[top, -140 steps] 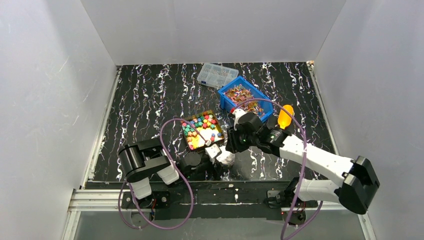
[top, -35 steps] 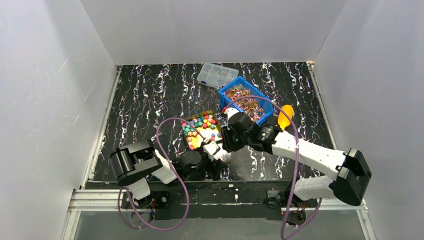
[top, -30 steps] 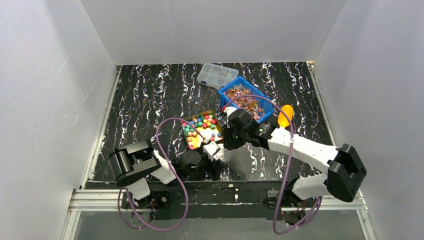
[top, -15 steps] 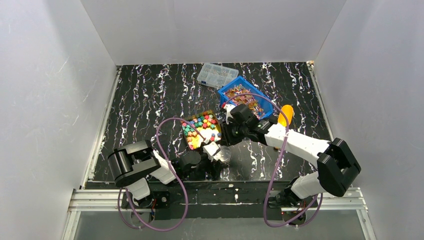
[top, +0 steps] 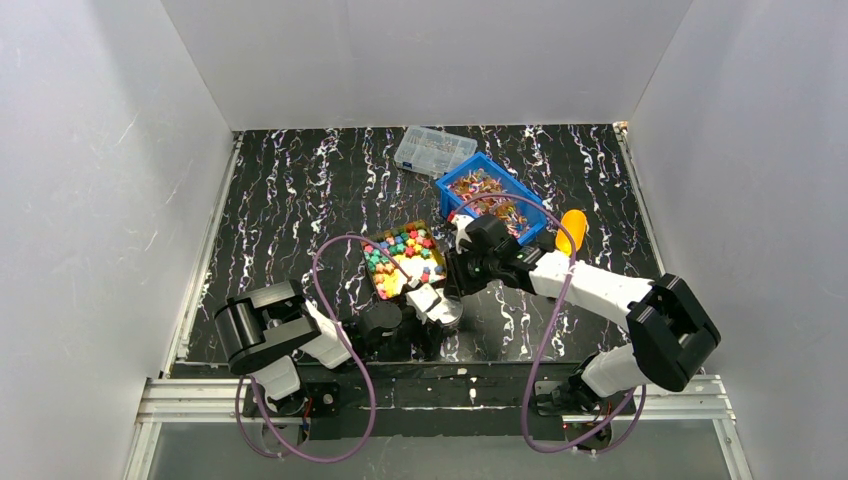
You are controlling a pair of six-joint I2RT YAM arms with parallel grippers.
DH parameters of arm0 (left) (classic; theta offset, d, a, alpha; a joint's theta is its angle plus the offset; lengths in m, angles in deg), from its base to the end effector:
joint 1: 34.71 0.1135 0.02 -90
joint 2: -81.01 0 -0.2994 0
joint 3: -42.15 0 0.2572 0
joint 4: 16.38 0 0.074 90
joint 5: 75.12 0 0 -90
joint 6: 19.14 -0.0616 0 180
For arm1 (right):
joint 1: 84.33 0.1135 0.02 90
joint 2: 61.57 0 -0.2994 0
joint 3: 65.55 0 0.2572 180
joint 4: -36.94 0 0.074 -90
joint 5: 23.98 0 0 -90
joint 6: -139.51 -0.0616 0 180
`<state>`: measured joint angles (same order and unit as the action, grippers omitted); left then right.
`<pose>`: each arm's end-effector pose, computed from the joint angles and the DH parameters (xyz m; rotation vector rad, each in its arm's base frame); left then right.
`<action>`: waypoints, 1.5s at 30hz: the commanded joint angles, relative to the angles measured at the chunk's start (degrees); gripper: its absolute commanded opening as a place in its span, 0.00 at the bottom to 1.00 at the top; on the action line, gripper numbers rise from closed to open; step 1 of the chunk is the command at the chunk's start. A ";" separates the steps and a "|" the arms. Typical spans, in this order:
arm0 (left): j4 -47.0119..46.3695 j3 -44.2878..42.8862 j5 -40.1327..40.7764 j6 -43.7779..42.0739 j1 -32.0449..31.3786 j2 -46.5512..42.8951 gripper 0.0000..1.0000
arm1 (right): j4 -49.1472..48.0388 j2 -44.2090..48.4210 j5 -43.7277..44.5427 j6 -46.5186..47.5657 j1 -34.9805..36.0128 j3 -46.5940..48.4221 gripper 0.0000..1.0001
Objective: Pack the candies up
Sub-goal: Screw the bottle lid onto the packing bottle.
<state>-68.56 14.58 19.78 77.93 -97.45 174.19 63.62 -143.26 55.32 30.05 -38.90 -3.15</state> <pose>0.1304 -0.2416 0.1468 0.8193 1.6873 -0.7809 0.2115 0.2310 0.2281 -0.6512 2.4045 0.7367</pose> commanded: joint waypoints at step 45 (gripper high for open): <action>19.63 -2.11 6.11 3.33 3.50 -2.87 0.33 | -0.67 23.27 6.55 -21.31 17.62 -19.21 0.16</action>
<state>-59.51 12.89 17.20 76.88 -97.39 169.91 52.64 -121.42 75.53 14.07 -27.16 -22.93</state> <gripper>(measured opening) 0.755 0.162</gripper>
